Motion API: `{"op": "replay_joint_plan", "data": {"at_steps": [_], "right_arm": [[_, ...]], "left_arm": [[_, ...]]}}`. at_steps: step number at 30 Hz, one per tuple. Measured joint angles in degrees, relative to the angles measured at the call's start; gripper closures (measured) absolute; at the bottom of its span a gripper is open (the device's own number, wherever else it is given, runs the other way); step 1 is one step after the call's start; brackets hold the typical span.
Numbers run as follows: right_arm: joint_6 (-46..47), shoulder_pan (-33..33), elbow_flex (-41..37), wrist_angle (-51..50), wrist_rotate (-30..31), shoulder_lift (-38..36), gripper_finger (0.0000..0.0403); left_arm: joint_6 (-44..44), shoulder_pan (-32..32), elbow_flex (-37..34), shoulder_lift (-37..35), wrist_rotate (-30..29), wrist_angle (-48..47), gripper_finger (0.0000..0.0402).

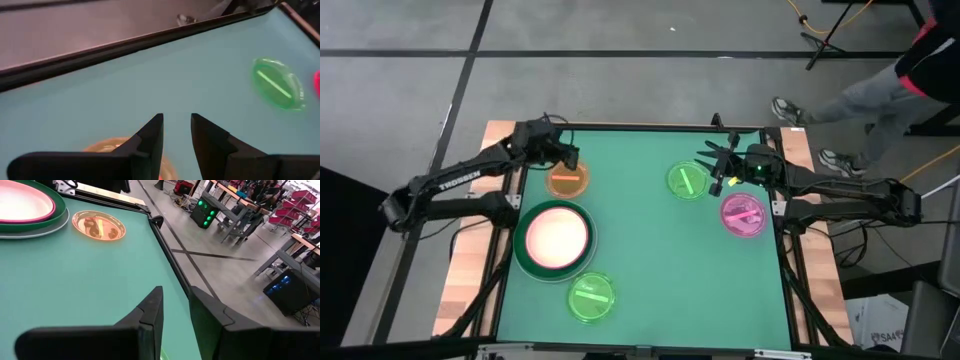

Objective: Stack plastic plates
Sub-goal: Stack the orange plate on top of the light orange plate

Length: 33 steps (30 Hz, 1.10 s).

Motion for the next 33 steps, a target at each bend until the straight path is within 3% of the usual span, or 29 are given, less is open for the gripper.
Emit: {"op": "replay_joint_plan", "data": {"at_steps": [7, 18, 33], "right_arm": [[0.0, 0.0, 0.0, 0.0, 0.4, 0.0, 0.0319], [0.0, 0.0, 0.0, 0.0, 2.6, 0.0, 0.0319], [0.0, 0.0, 0.0, -0.6, 2.6, 0.0, 0.0319]], "left_arm": [[1.8, 9.8, 0.0, 9.0, 7.1, 0.3, 0.0309], [7.6, 18.2, 0.0, 16.8, 8.8, -1.3, 0.0309], [9.0, 18.0, 0.0, 16.9, 8.5, -1.8, 0.0309]]}}
